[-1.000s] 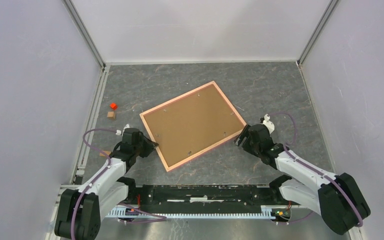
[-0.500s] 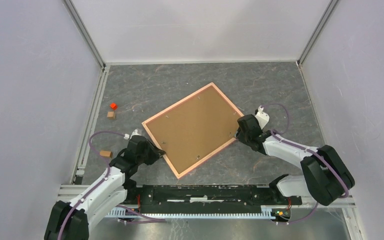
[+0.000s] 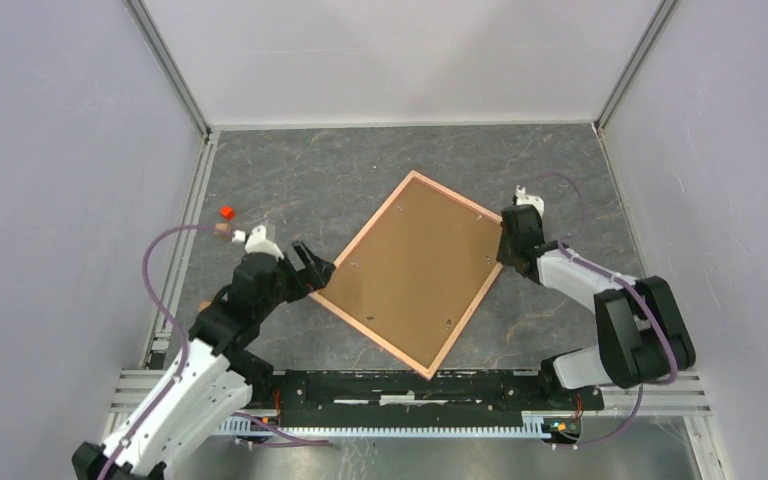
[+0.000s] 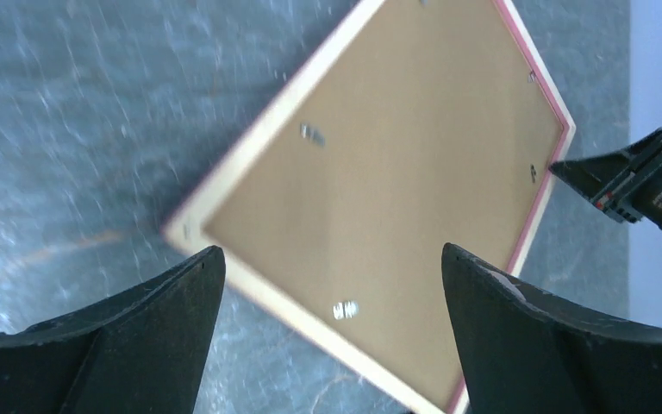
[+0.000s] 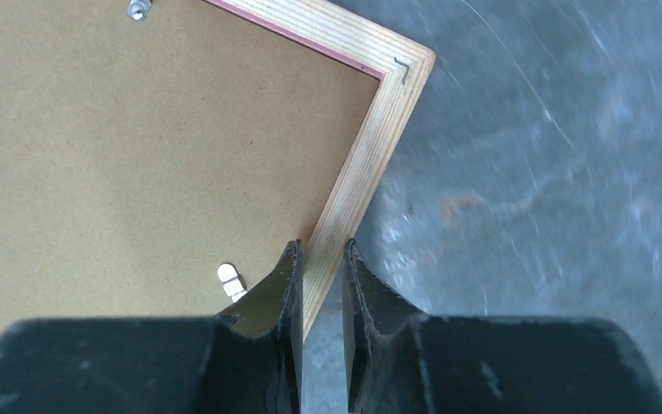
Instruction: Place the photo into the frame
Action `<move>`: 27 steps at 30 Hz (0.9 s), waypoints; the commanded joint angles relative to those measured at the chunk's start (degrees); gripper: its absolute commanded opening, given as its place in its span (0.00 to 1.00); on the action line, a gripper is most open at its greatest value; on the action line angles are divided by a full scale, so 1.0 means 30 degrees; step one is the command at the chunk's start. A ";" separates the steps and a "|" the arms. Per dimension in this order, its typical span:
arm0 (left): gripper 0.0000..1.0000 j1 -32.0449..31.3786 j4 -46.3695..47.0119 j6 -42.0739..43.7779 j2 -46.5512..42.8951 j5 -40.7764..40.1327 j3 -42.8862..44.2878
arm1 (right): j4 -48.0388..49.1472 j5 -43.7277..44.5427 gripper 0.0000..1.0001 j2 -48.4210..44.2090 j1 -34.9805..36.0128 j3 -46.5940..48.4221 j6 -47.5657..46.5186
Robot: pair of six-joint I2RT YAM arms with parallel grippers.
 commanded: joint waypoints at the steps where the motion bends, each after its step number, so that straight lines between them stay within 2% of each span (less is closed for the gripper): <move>1: 1.00 0.0070 -0.0114 0.2893 0.4421 -0.3147 0.2774 | 0.0734 -0.3678 0.00 0.2062 0.0034 0.2709 -0.7210; 4: 1.00 0.0284 0.1363 0.3232 0.8435 -0.2029 0.3796 | 0.1250 -0.4756 0.00 0.3334 0.0000 0.4087 -0.8175; 5: 0.95 0.0291 0.1889 0.3906 0.9814 -0.1148 0.4328 | 0.1007 -0.4959 0.00 0.3648 0.0003 0.4614 -0.8312; 6: 0.89 0.0265 0.1733 0.4551 1.1235 -0.0780 0.5042 | 0.0202 -0.4908 0.05 0.4180 0.0003 0.5589 -0.8321; 7: 0.89 0.0260 0.1664 0.4726 1.2371 -0.0776 0.5478 | -0.0914 -0.4764 0.15 0.4544 -0.0013 0.6526 -0.8323; 9: 0.89 0.0255 0.1762 0.4661 1.3825 -0.1067 0.5779 | -0.2868 -0.4551 0.45 0.5008 -0.0003 0.8096 -0.8174; 11: 0.93 0.0261 0.2530 0.4339 1.4754 -0.1592 0.5620 | -0.3210 -0.5145 0.68 0.4391 0.0030 0.7867 -0.7941; 13: 0.96 0.0247 0.3214 0.3965 1.5746 -0.2283 0.5594 | -0.3053 -0.6019 0.82 0.3518 0.0030 0.7057 -0.7442; 14: 0.96 0.0262 0.3690 0.3907 1.6210 -0.2391 0.5575 | -0.3002 -0.6060 0.85 0.3118 0.0016 0.6697 -0.7093; 16: 0.95 0.0262 0.4479 0.3970 1.7324 -0.2144 0.5835 | -0.2834 -0.6977 0.89 0.2496 0.0031 0.5797 -0.6621; 19: 0.89 0.0233 0.5633 0.4043 1.9131 -0.1244 0.6301 | -0.3154 -0.6574 0.90 0.1977 -0.0004 0.5305 -0.5869; 21: 0.73 0.0057 0.6658 0.4671 2.0040 -0.0281 0.6559 | -0.2859 -0.6263 0.90 0.1520 -0.0027 0.4826 -0.5584; 22: 0.66 -0.0237 0.6745 0.5160 2.0465 -0.0644 0.6837 | -0.2666 -0.6323 0.89 0.1307 -0.0025 0.4590 -0.5745; 27: 0.43 -0.0795 0.6007 0.4963 2.1283 -0.2104 0.6852 | -0.3106 -0.5370 0.81 0.0945 -0.0088 0.4386 -0.6875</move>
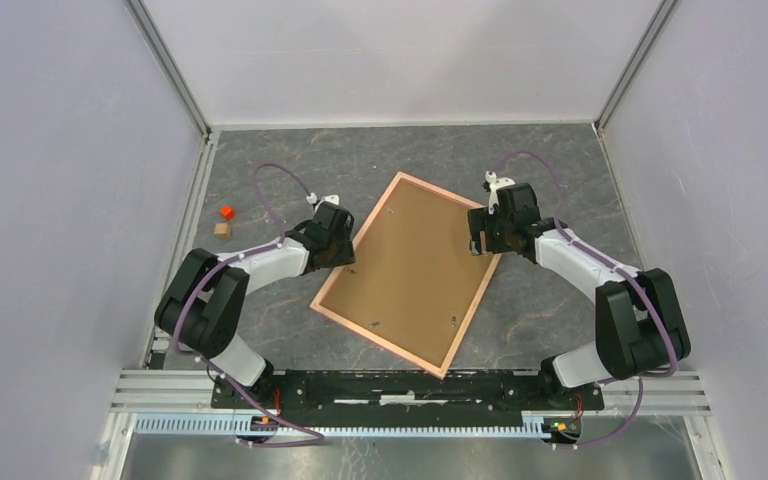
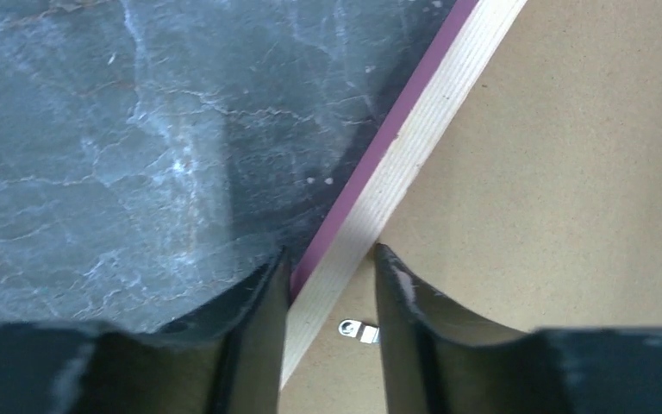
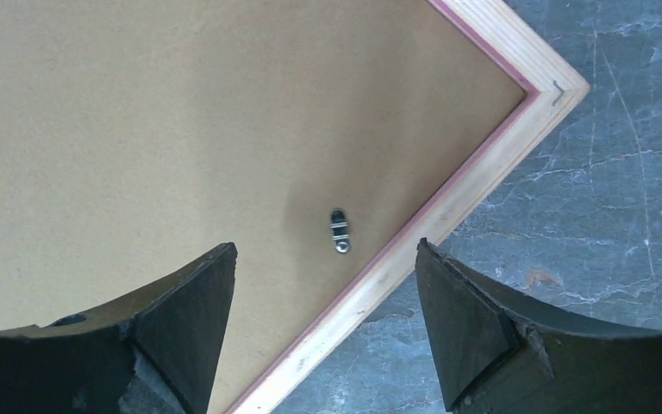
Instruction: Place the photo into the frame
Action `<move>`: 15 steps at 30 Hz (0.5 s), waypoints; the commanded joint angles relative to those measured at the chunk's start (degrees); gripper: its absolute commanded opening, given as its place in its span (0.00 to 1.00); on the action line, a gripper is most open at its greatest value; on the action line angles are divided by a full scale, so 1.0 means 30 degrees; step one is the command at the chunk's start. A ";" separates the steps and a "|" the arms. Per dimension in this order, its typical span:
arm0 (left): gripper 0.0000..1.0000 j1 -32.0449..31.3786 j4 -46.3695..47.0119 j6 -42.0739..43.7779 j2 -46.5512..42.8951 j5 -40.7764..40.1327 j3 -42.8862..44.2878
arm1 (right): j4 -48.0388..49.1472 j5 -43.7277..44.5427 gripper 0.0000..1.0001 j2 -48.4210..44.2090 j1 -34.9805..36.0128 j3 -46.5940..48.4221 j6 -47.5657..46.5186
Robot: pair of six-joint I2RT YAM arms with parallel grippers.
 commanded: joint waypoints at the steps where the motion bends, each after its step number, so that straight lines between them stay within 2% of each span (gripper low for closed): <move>1: 0.39 -0.0370 0.0356 0.0153 0.0562 -0.0630 -0.0517 | -0.0061 0.1144 0.80 -0.0750 -0.0080 -0.0115 -0.0665; 4: 0.25 -0.0378 0.0501 -0.0545 -0.0446 -0.0963 -0.1935 | 0.0236 0.1509 0.79 -0.0735 -0.0107 -0.0476 -0.0725; 15: 0.12 -0.0409 -0.0386 -0.2128 -0.5545 -0.0758 -0.5475 | 0.0611 0.0591 0.84 0.0389 -0.0149 -0.0116 -0.1261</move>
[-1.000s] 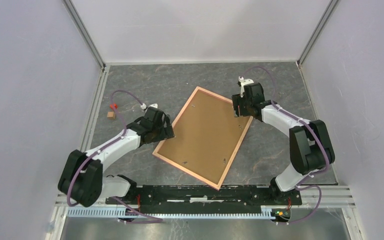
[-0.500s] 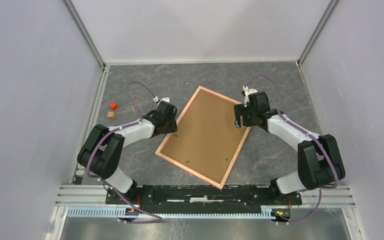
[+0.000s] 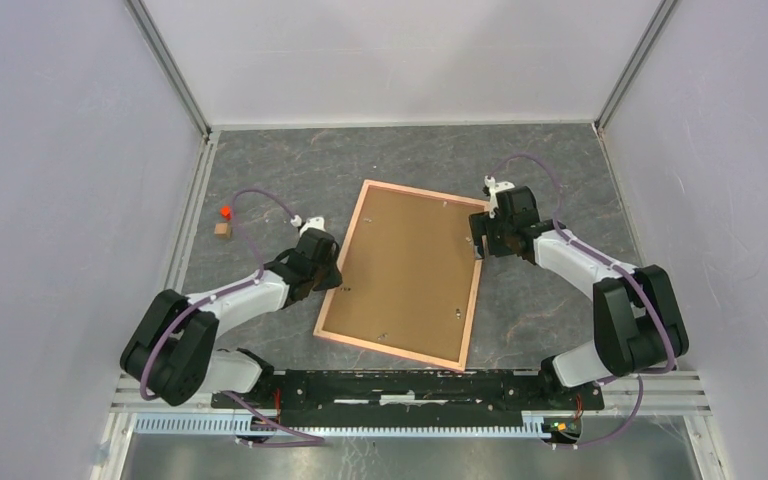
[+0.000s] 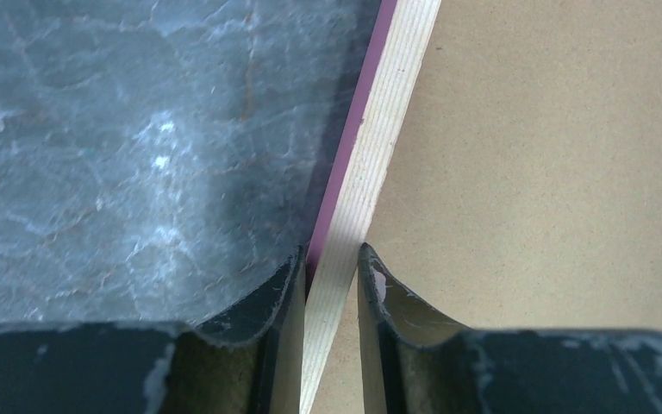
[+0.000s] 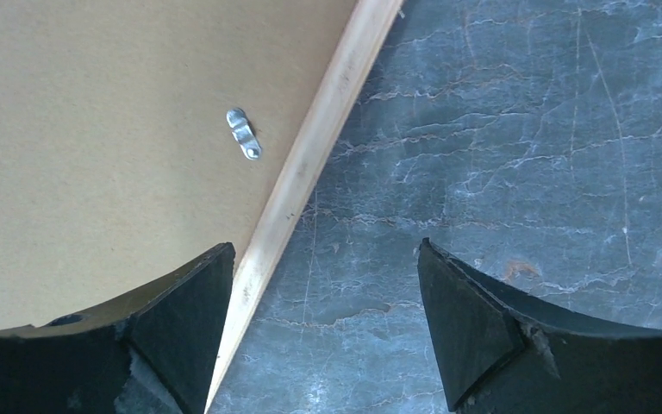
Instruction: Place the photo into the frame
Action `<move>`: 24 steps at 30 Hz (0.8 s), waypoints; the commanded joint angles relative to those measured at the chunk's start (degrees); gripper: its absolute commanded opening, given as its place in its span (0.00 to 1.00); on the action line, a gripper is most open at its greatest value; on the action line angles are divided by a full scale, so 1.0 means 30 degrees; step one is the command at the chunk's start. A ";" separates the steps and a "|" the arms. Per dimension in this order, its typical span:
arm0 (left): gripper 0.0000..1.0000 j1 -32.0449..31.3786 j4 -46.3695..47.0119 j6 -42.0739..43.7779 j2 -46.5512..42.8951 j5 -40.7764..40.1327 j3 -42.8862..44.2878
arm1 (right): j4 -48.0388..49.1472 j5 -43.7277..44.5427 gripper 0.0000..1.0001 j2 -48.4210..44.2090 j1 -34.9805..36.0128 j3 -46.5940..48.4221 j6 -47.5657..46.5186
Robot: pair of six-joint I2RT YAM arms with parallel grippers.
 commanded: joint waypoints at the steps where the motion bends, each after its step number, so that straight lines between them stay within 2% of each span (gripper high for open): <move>1: 0.10 0.0067 -0.1589 -0.1583 -0.1118 -0.0156 -0.0962 | 0.0777 -0.0417 0.84 0.0316 -0.0070 0.0277 -0.0506; 5: 0.02 0.0067 -0.1877 -0.1657 -0.1302 -0.0028 -0.0945 | 0.1519 -0.0918 0.79 0.0682 -0.0048 0.0473 -0.0754; 11: 0.02 0.0063 -0.1718 -0.1805 -0.1254 0.0171 -0.0942 | 0.2955 -0.1771 0.81 0.1733 -0.0038 0.0758 -0.0383; 16: 0.02 0.0048 -0.1677 -0.1952 -0.1167 0.0238 -0.1030 | 0.3402 -0.1672 0.77 0.3168 0.0004 0.1579 0.0313; 21: 0.02 0.0059 -0.1649 -0.1972 -0.1147 0.0267 -0.1034 | 0.3438 -0.1112 0.74 0.4011 0.0209 0.2038 0.0810; 24: 0.02 0.0061 -0.1568 -0.1983 -0.1154 0.0318 -0.1003 | 0.2949 0.0329 0.72 0.4165 0.0344 0.2229 0.0982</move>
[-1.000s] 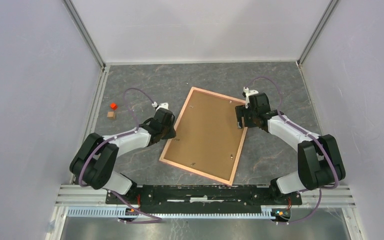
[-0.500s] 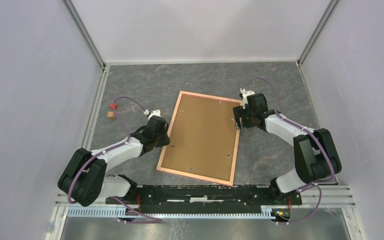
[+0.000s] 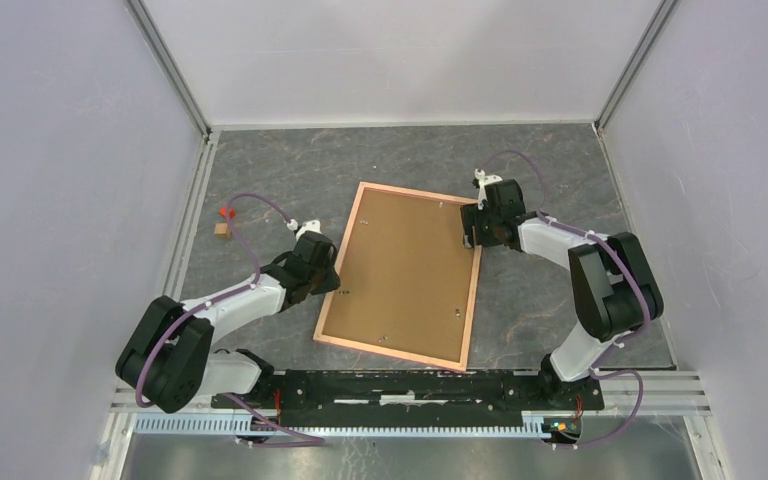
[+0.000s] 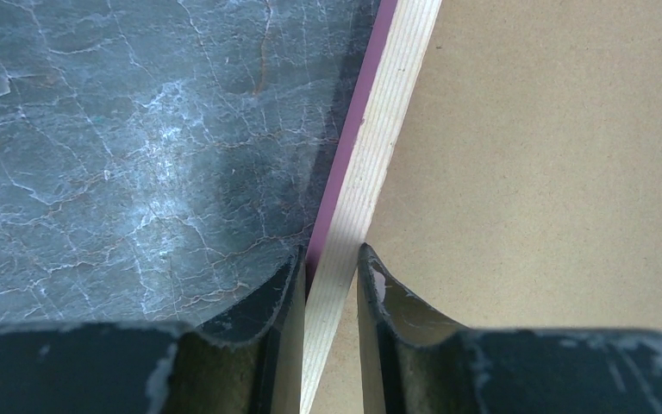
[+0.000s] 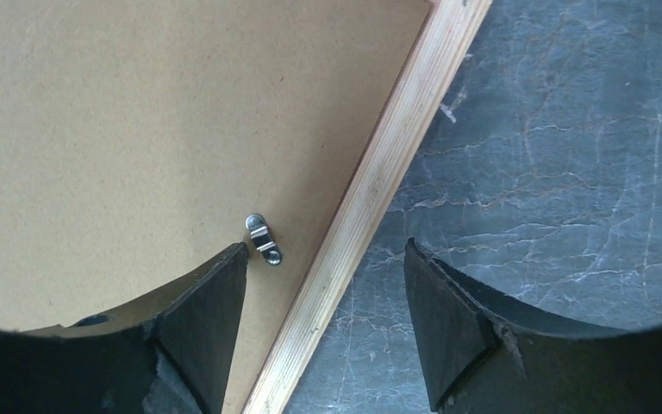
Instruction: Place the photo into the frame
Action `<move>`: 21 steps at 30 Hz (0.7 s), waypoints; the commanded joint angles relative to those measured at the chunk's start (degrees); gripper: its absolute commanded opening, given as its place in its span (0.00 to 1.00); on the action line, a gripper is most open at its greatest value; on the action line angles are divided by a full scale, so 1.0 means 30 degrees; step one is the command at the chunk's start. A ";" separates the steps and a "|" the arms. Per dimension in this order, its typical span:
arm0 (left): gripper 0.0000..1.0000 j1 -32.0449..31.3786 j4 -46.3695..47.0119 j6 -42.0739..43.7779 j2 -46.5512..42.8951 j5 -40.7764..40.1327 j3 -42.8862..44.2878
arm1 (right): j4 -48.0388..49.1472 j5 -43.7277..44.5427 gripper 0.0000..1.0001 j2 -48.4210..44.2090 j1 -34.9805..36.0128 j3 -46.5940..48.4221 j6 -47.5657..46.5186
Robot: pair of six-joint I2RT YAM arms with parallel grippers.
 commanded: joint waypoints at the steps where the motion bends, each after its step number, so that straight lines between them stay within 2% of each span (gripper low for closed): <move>1: 0.02 0.0045 -0.0845 -0.1159 -0.0011 0.0217 -0.0304 | 0.0018 0.1843 0.70 0.0312 0.0234 0.0848 0.0468; 6: 0.02 0.0015 -0.0800 -0.1203 0.0059 0.0278 -0.0335 | -0.0459 0.2438 0.66 0.0615 0.0526 0.1004 0.0872; 9: 0.02 0.0010 -0.0714 -0.1258 -0.0032 0.0305 -0.0461 | -0.1215 0.3174 0.59 0.0971 0.0840 0.1353 0.1349; 15: 0.02 0.0016 -0.0596 -0.1335 -0.0180 0.0438 -0.0637 | -0.1816 0.3827 0.33 0.1254 0.1409 0.1405 0.3001; 21: 0.02 -0.0013 -0.0350 -0.1594 -0.0545 0.0585 -0.0966 | -0.2415 0.3738 0.16 0.1767 0.1925 0.1716 0.4243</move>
